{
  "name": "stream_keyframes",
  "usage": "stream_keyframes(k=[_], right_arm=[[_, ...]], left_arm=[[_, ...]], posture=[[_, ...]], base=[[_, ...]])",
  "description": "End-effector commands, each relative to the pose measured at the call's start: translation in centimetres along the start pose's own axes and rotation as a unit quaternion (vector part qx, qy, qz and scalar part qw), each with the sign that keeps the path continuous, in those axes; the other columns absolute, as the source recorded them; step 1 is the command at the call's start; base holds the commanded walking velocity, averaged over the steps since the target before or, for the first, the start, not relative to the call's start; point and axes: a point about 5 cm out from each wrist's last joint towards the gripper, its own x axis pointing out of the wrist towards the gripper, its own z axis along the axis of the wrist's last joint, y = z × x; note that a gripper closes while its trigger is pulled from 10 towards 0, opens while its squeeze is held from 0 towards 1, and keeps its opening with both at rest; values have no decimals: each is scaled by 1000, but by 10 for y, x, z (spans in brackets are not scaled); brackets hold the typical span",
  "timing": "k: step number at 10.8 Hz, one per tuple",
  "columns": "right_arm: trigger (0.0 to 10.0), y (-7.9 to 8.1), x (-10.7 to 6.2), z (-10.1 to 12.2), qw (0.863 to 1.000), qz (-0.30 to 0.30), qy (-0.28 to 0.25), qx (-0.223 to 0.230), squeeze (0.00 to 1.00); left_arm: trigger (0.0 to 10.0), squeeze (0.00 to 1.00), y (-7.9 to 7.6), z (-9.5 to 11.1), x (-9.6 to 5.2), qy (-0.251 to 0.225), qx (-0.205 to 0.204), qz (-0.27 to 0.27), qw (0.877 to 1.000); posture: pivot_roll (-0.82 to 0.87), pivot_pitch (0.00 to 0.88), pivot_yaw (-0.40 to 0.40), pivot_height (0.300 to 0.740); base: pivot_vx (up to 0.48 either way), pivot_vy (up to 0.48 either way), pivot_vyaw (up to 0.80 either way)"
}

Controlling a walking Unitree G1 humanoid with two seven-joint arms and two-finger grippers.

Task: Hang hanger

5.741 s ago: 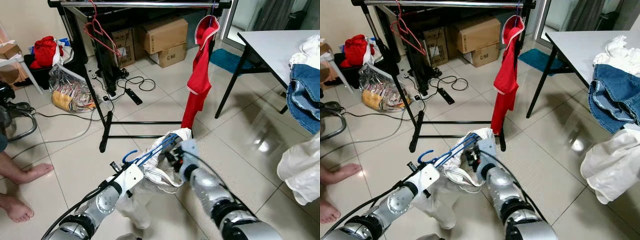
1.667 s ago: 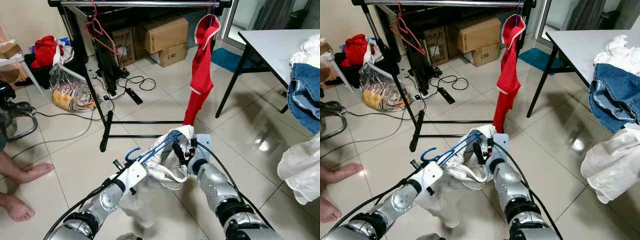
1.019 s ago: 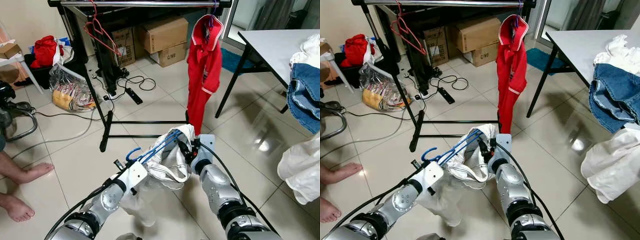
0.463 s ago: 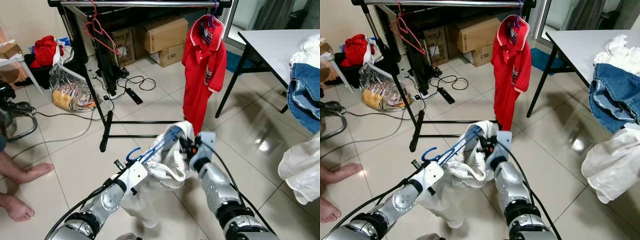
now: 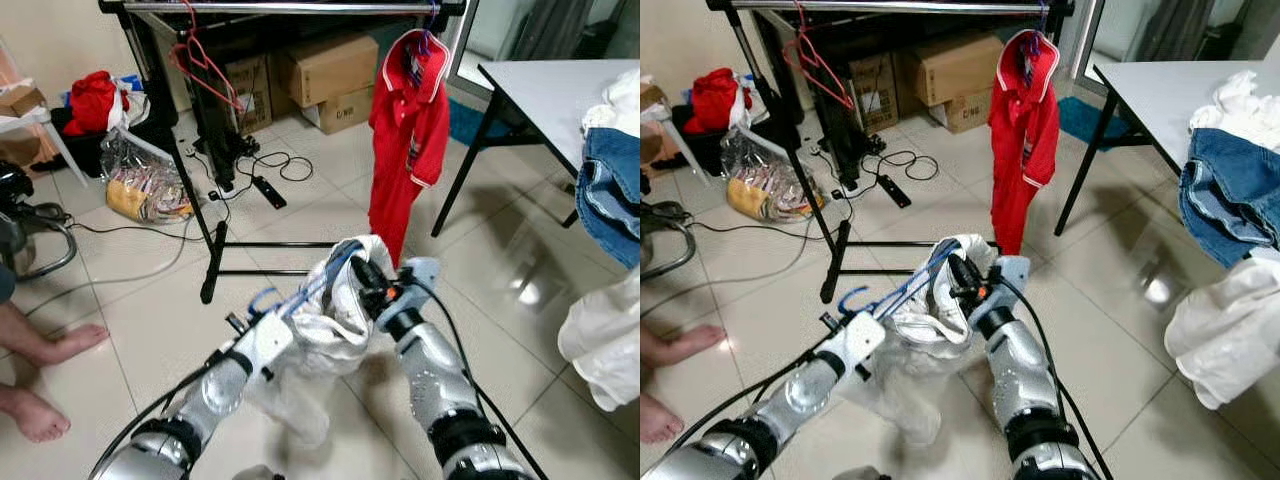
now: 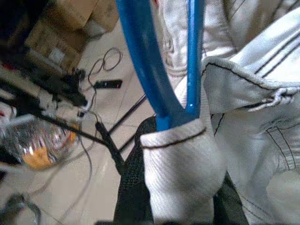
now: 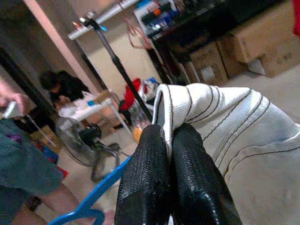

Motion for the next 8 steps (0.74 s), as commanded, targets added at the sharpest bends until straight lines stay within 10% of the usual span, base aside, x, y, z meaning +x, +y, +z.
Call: stream_keyframes(k=[1,4,8], right_arm=[[0,10,4,9,999,43,-17,-27,0],[0,14,-1,34,988,67,-75,-121,0],[0,41,-10,36,972,199,-66,-104,0]], left_arm=[[10000,0,9,5,5,7,-24,3,1000],[10000,0,16,11,13,32,-80,-19,996],[10000,0,33,31,25,28,-115,-25,993]], posture=[[4,0,40,740],[-3,7,38,740],[-15,6,42,740]], base=[[0,0,0],[0,0,0],[0,0,0]])
